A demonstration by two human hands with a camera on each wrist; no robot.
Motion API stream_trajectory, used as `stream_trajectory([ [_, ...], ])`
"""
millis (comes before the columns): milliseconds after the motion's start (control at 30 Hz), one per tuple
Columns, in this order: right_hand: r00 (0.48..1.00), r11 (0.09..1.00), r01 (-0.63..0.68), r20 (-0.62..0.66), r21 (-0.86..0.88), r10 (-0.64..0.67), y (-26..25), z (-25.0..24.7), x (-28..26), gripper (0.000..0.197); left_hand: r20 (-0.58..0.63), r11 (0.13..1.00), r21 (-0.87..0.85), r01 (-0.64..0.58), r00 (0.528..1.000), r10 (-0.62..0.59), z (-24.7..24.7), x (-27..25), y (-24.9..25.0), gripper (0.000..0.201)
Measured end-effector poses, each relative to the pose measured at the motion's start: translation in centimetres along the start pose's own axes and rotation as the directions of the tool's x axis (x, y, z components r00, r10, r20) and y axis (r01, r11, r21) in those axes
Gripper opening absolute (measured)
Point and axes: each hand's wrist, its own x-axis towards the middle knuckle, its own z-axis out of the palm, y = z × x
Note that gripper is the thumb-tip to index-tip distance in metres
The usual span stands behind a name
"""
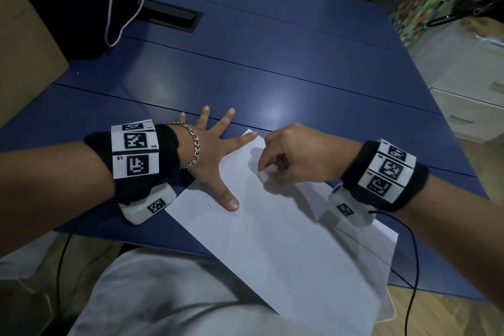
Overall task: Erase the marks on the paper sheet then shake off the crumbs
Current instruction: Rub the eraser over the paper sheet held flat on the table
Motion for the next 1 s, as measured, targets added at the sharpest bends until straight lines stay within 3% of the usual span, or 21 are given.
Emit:
stream_trajectory([
  [167,0.965,0.995,-0.097,-0.249,-0.031,0.087,1.6,0.3,1.1,0.019,0.000,1.000,-0.013,-0.007,1.000,0.007,0.0,0.0,0.0,0.154],
  [333,1.000,1.000,0.000,-0.026,0.028,0.001,-0.7,0.6,-0.1,0.015,-0.001,1.000,0.000,0.004,1.000,-0.004,0.1,0.0,0.1,0.155],
  [533,0.944,0.991,-0.135,-0.307,-0.021,0.122,-0.3,0.8,2.6,0.016,-0.002,1.000,-0.002,0.003,1.000,-0.003,0.1,0.1,0.0,0.155],
  [633,0.986,0.999,-0.021,-0.165,-0.032,0.015,-2.6,1.7,2.1,0.016,-0.003,1.000,0.004,-0.002,1.000,0.002,0.3,0.1,0.0,0.155],
  [700,0.994,0.999,-0.020,-0.108,-0.050,0.015,-2.5,1.5,2.1,0.019,-0.005,1.000,0.002,0.000,1.000,0.000,0.3,0.2,0.0,0.156],
  [800,0.958,0.984,-0.177,-0.233,-0.027,0.166,-0.6,0.4,2.5,0.024,-0.001,1.000,-0.016,0.004,1.000,-0.004,0.2,0.2,0.0,0.156],
  [867,0.945,0.980,-0.194,-0.277,-0.044,0.175,-0.6,0.6,2.5,0.019,-0.005,1.000,-0.012,0.003,1.000,-0.003,0.3,0.2,-0.1,0.156],
  [933,0.975,0.993,-0.108,-0.199,-0.051,0.096,-2.2,1.3,1.8,0.008,-0.015,1.000,-0.007,0.001,1.000,-0.001,0.3,0.2,-0.1,0.155],
  [1000,0.996,0.998,-0.049,-0.081,-0.044,0.046,-3.6,1.8,0.4,0.010,-0.018,1.000,-0.013,-0.008,1.000,0.008,0.3,0.1,-0.1,0.154],
])
